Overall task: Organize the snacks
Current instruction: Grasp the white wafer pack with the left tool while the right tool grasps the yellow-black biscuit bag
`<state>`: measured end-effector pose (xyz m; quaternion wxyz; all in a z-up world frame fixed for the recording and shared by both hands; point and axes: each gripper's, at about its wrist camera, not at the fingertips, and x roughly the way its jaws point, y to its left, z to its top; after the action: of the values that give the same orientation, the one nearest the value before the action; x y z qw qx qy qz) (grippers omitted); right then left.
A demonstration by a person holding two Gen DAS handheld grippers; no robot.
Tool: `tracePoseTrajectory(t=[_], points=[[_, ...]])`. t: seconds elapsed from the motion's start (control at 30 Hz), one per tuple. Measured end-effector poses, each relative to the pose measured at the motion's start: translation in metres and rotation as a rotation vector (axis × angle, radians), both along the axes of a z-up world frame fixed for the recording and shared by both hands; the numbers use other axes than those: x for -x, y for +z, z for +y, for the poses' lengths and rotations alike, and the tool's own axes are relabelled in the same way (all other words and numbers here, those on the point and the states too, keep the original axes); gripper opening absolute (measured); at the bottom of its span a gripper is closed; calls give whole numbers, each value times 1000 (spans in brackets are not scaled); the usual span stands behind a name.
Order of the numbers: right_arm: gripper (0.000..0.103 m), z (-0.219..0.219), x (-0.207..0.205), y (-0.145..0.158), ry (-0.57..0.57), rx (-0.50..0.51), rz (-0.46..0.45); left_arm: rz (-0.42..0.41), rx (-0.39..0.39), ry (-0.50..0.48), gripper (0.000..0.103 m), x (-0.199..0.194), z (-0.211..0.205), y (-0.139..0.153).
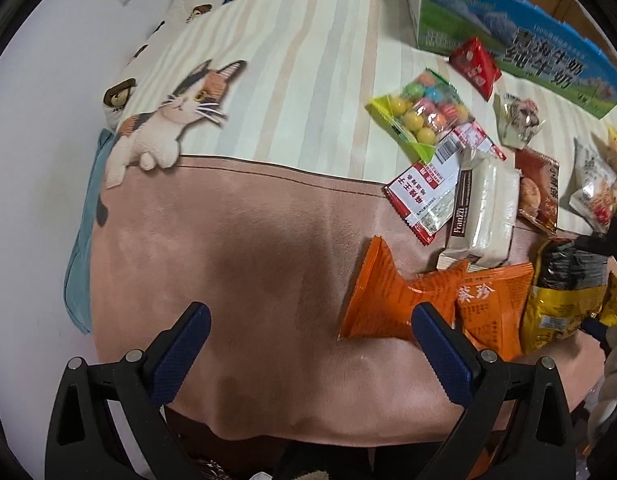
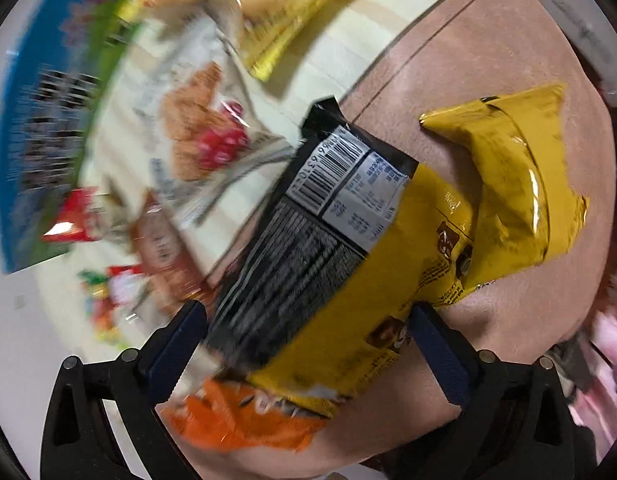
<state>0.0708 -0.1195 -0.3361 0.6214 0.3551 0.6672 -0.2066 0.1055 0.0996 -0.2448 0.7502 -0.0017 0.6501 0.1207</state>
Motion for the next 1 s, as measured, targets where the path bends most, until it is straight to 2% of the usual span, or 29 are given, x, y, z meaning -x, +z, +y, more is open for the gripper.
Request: tracePoseTrajectory(t=[0.13, 0.23, 0.3, 0.33, 0.43, 0.53, 0.6, 0.7, 0.77, 0.83, 0.87, 1.0], points=[[103, 8, -7, -4, 26, 20, 20, -7, -7, -25, 103, -11, -5, -5], [99, 18, -8, -1, 136, 39, -4, -17, 7, -50, 103, -20, -10, -2], [98, 31, -6, 4, 264, 85, -11, -18, 39, -71, 103, -28, -14, -1], [94, 41, -6, 7, 354, 122, -8, -15, 51, -79, 103, -31, -17, -1], [94, 73, -6, 14, 631, 255, -18, 12, 137, -116, 103, -46, -25, -7], [94, 95, -5, 16, 805, 376, -17, 52, 192, -134, 99, -62, -36, -19], [95, 101, -5, 15, 849, 405, -21, 99, 242, -142, 99, -76, -46, -33], [101, 95, 1, 16, 813, 376, -43, 139, 287, -167, 98, -92, -61, -50], [101, 83, 4, 15, 736, 331, -65, 157, 285, -190, 81, -101, -73, -61], [102, 72, 8, 14, 651, 289, -69, 173, 279, -219, 58, -109, -86, -70], [102, 66, 9, 12, 603, 263, -68, 165, 262, -240, 54, -112, -92, -74], [101, 43, 12, -9, 362, 118, -20, 108, 204, -281, 52, -113, -102, -75]])
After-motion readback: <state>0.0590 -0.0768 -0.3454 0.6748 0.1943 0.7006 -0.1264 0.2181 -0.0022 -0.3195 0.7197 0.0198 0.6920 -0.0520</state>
